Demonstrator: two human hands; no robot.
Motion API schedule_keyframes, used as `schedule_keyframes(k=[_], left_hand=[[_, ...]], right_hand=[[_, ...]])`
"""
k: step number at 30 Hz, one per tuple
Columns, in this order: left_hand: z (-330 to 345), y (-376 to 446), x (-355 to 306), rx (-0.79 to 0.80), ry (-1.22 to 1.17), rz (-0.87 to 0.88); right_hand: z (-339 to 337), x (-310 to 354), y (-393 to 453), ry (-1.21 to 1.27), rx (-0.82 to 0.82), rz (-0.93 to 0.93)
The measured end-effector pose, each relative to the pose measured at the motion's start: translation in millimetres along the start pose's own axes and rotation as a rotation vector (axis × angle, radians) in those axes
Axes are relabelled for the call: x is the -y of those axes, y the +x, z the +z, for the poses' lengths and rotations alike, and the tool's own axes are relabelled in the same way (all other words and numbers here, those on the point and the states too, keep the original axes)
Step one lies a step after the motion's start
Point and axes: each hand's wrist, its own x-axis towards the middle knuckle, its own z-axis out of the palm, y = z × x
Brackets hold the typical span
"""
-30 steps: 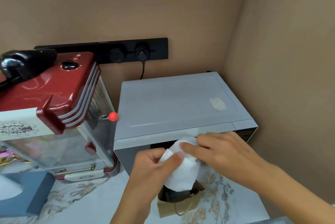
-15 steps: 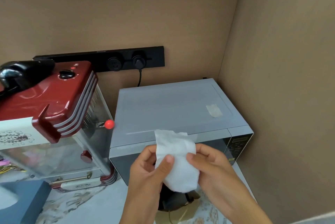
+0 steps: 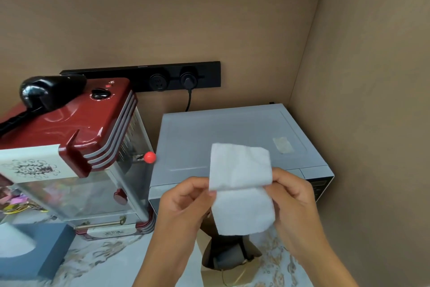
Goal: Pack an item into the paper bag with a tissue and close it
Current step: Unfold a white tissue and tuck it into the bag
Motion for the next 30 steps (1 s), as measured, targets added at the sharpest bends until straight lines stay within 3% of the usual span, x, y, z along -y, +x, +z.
schedule_keyframes(k=[4, 9, 13, 15, 18, 21, 23, 25, 28, 30], left_hand=[[-7, -1, -2, -0.030, 0.067, 0.057], [3, 1, -3, -0.025, 0.036, -0.044], [7, 5, 0, 0.055, 0.149, -0.145], [8, 4, 4, -0.015, 0.063, -0.137], [12, 2, 11, -0.123, -0.033, -0.118], [10, -1, 20, -0.138, 0.008, -0.135], [-2, -5, 30, -0.142, 0.205, -0.184], [-18, -10, 44, -0.113, 0.544, -0.245], [-25, -18, 64, 0.016, 1.008, -0.323], [-19, -20, 76, 0.093, 1.079, -0.380]], right_hand=[[-4, -1, -2, 0.165, 0.074, -0.051], [4, -1, -1, -0.169, -0.020, -0.085], [10, 3, 2, -0.193, -0.054, -0.044], [10, 2, 0, -0.051, -0.053, 0.075], [13, -9, -12, 0.407, 0.037, 0.437], [12, -19, -22, 0.577, 0.053, 0.515], [3, -18, -23, 0.405, -0.009, 0.474], [-8, -14, -22, -0.034, 0.004, 0.453], [-10, -11, -22, -0.603, 0.160, 0.464], [-1, -16, -21, -0.924, 0.307, 0.449]])
